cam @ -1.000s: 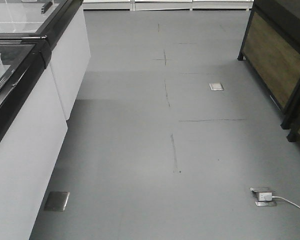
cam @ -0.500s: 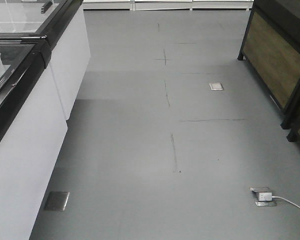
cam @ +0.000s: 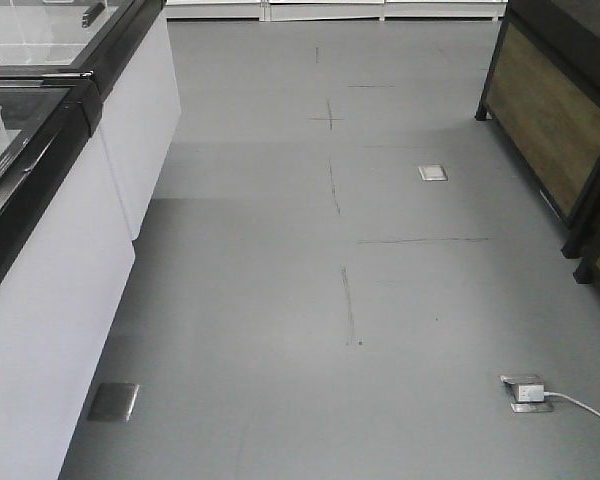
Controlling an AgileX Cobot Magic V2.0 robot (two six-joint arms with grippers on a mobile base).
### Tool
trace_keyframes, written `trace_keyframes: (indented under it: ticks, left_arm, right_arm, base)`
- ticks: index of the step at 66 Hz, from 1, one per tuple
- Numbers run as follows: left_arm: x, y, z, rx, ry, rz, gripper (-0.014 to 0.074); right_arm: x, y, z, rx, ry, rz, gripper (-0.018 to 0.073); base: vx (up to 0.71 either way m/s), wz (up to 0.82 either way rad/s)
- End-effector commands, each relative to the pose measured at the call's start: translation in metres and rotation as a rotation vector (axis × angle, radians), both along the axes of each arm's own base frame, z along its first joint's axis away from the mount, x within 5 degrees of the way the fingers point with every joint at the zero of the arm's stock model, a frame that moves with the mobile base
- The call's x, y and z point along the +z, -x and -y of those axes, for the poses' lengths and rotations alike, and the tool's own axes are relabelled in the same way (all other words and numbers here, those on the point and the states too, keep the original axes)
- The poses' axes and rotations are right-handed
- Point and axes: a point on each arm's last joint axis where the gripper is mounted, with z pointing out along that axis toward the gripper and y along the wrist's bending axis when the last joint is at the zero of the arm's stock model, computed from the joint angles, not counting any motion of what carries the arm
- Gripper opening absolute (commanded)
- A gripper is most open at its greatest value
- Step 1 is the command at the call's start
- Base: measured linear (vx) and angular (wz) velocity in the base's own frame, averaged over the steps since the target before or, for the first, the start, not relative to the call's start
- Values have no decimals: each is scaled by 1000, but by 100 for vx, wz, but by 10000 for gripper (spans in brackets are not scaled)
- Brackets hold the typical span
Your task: Left arm holds basket, right arm returns cookies
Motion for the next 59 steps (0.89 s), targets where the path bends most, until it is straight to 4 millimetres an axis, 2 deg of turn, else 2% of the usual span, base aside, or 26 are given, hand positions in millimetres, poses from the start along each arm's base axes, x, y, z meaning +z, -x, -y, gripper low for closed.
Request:
trace_keyframes:
  ticks: [1,10,26,36,47,59]
  left_arm:
    - [36,-3,0,-14,-54,119,489]
    - [41,-10,-11,-20,-46,122,489]
    - [29,-18,-24,-19,-3,109,489]
    - [28,-23,-29,-53,-19,115,442]
    - [26,-25,-34,-49,-3,136,304]
    - [25,-26,-34,-48,-34,131,13]
  right_arm:
    - [8,1,1,-13,7,86,-8]
    - [8,1,1,-13,7,86,-8]
    - [8,1,1,-13,7,86,-8]
    - [8,1,1,-13,7,86,-8]
    - [8,1,1,-13,7,86,-8]
    - [8,1,1,-13,7,86,-8]
  base:
    - [0,0]
    - [0,0]
    - [0,0]
    - [0,0]
    - [0,0]
    - [0,0]
